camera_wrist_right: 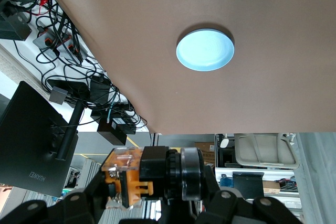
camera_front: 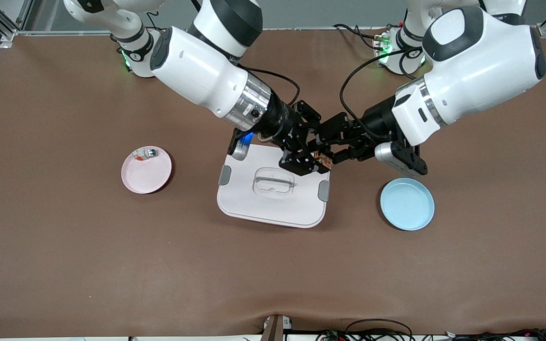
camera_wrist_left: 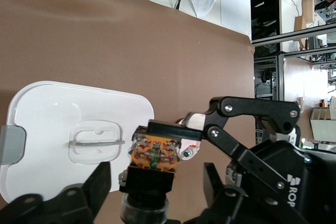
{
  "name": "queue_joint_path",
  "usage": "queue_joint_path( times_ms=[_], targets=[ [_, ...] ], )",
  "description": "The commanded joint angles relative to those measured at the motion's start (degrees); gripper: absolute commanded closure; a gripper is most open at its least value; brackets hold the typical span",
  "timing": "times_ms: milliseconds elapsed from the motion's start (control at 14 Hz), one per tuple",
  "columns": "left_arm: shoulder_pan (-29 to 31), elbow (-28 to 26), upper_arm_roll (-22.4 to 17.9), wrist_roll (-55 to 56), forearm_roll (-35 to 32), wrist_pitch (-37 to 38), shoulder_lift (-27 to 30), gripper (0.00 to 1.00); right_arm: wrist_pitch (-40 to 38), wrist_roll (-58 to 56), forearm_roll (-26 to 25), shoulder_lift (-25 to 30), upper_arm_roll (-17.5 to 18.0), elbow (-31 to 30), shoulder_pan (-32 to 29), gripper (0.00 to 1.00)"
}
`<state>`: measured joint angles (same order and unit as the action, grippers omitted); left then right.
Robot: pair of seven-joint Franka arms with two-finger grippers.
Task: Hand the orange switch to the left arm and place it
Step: 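Close the left gripper on the switch held by the right gripper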
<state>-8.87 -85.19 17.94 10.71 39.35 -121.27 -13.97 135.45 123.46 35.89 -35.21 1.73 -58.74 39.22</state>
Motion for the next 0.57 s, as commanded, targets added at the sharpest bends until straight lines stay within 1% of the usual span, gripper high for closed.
queue_joint_path(
  times_ms=[0,214,285,356,499],
  targets=[
    [-0.4,1.3,0.2,0.3,0.2,-0.3,-0.9,0.36,0.3,1.3,0.8,-1.6,-0.3,2.8,0.6,1.00],
    [-0.9,1.3,0.1,-0.4,-0.1,-0.3,-1.5,0.37,0.3,1.3,0.9,-1.6,-0.3,3.1,0.6,1.00],
    [-0.9,1.3,0.0,-0.4,-0.2,-0.3,-1.7,0.41,0.3,1.3,0.9,-1.6,-0.2,3.5,0.6,1.00],
    [-0.9,1.3,0.1,-0.4,-1.4,-0.3,-1.7,0.48,0.3,1.3,0.9,-1.6,-0.2,3.5,0.5,1.00],
    [-0.9,1.3,0.1,-0.4,-2.1,-0.3,-1.7,0.71,0.3,1.5,0.9,-1.6,-0.2,3.6,0.5,1.00]
  ],
)
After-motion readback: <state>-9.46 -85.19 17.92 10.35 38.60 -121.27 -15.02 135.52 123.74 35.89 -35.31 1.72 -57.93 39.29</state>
